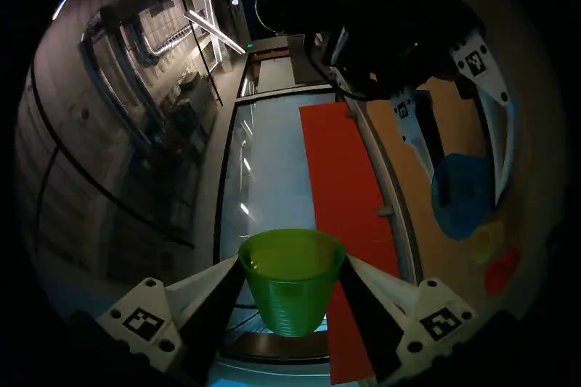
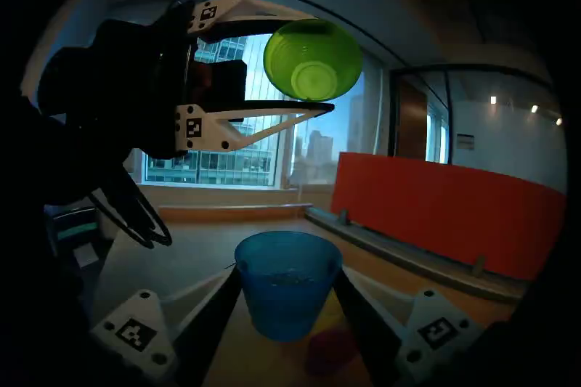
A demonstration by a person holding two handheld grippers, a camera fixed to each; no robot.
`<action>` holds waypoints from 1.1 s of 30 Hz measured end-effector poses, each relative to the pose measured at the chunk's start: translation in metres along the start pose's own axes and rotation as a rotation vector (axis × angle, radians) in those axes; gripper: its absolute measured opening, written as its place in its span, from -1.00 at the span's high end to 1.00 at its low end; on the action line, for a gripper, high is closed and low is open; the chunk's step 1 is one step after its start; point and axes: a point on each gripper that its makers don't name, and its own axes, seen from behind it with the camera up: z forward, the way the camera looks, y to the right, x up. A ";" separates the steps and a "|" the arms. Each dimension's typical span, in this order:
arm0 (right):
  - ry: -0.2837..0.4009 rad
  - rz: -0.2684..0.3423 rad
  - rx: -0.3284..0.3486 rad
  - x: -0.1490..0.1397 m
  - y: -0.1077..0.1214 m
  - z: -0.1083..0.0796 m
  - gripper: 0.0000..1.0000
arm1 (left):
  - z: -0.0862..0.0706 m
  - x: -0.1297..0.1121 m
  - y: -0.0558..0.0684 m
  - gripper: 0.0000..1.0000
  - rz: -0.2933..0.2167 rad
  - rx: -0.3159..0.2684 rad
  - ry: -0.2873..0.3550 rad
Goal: Pour water
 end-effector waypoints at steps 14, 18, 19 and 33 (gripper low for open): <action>0.005 0.001 -0.004 0.000 0.001 0.000 -0.76 | 0.002 -0.012 -0.001 -0.72 -0.118 -0.024 -0.008; 0.010 0.005 -0.007 0.001 0.002 0.000 -0.76 | 0.003 -0.015 0.001 -0.72 -0.221 -0.026 -0.011; 0.011 0.006 -0.008 0.001 0.002 -0.001 -0.76 | 0.003 -0.016 0.001 -0.72 -0.246 -0.025 -0.012; 0.031 0.010 -0.024 0.010 0.008 -0.002 -0.76 | 0.008 -0.027 0.007 -0.72 -0.644 -0.021 -0.015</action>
